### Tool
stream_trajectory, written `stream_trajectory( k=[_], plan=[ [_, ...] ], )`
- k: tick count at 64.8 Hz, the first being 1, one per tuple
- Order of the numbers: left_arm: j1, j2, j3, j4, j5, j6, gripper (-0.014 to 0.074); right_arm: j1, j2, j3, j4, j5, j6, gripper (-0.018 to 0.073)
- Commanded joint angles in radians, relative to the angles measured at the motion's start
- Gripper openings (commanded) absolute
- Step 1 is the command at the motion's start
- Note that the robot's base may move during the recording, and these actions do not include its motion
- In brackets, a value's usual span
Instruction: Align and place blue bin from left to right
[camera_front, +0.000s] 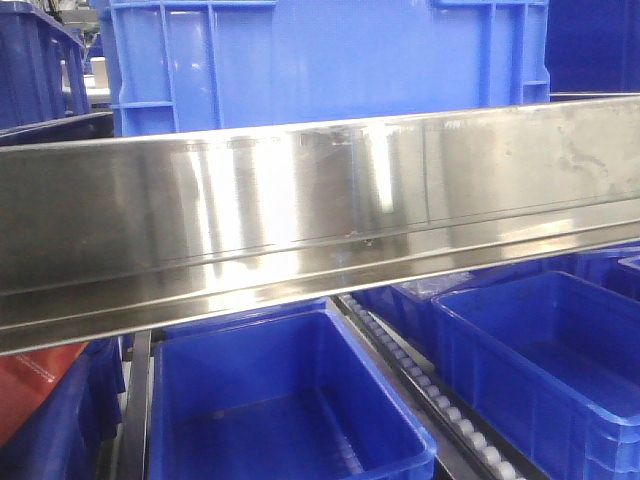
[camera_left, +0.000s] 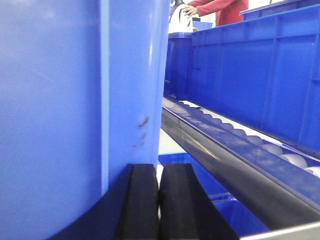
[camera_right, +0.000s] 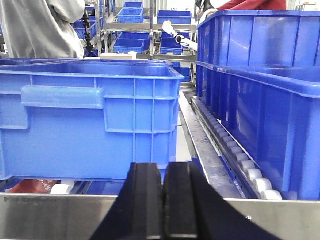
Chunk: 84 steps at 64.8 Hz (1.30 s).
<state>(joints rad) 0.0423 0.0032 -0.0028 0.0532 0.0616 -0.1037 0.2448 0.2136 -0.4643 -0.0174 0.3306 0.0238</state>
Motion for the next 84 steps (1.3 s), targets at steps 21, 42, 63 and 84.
stream_trajectory(
  k=[21,42,63,84],
  plan=[
    [0.002,-0.003,0.003,0.002,-0.025,0.003,-0.0006,-0.002,-0.005,0.003,-0.008,-0.024,-0.007,-0.0088],
    [0.002,-0.003,0.003,0.002,-0.025,0.003,-0.0006,-0.002,-0.005,0.003,-0.008,-0.024,-0.007,-0.0088],
    [0.002,-0.003,0.003,0.002,-0.025,0.003,-0.0006,-0.002,-0.005,0.003,-0.008,-0.024,-0.007,-0.0088],
    [0.002,-0.003,0.003,0.002,-0.025,0.003,-0.0006,-0.002,-0.005,0.003,-0.008,-0.024,-0.007,-0.0088]
  ],
)
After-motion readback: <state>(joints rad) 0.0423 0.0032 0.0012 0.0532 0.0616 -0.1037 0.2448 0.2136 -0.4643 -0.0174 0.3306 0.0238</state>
